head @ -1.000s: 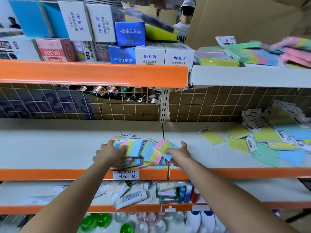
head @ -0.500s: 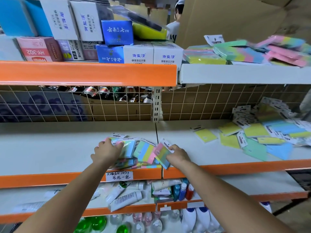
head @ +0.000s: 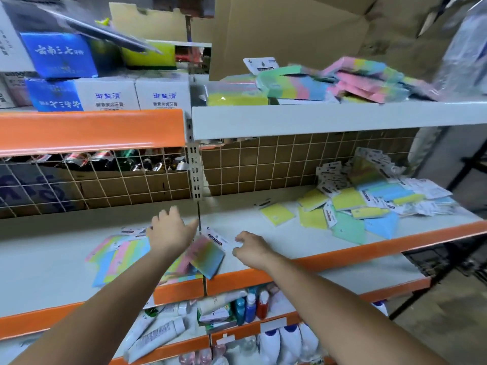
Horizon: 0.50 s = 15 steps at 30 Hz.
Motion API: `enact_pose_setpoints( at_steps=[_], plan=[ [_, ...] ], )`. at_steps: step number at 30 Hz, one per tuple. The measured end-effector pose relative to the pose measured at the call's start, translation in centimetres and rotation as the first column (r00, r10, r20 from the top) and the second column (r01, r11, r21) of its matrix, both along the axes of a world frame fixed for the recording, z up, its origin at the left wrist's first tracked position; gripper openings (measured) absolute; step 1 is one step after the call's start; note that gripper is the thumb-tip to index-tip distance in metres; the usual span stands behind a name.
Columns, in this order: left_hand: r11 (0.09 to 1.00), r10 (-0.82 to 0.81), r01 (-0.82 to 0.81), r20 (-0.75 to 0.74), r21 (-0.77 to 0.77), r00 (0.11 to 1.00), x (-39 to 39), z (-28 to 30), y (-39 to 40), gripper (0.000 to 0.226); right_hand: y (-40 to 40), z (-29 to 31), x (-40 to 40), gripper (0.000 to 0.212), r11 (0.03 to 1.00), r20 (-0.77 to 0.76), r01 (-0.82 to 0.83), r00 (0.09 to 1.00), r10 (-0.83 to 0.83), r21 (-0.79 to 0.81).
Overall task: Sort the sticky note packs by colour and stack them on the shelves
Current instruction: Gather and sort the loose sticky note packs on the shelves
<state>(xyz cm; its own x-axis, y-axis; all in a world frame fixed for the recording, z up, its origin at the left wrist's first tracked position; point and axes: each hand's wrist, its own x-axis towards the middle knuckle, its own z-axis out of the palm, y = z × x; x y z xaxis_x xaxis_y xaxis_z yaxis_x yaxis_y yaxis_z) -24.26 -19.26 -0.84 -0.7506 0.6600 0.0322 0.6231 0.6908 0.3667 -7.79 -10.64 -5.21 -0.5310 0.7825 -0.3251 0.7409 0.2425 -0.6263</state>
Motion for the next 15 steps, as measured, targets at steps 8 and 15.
enact_pose_setpoints(
  at_steps=[8,15],
  plan=[
    [0.986,-0.161,0.146,0.256,0.075,0.953,7.5,-1.0,8.6,0.061,8.9,0.9,7.9,0.016,0.979,0.094,0.163,0.98,-0.174,0.122],
    [0.988,-0.149,0.117,0.464,0.097,0.873,11.4,-1.8,14.3,0.053,15.5,1.7,11.1,0.026,0.953,0.129,0.185,0.967,-0.221,0.24]
  ],
)
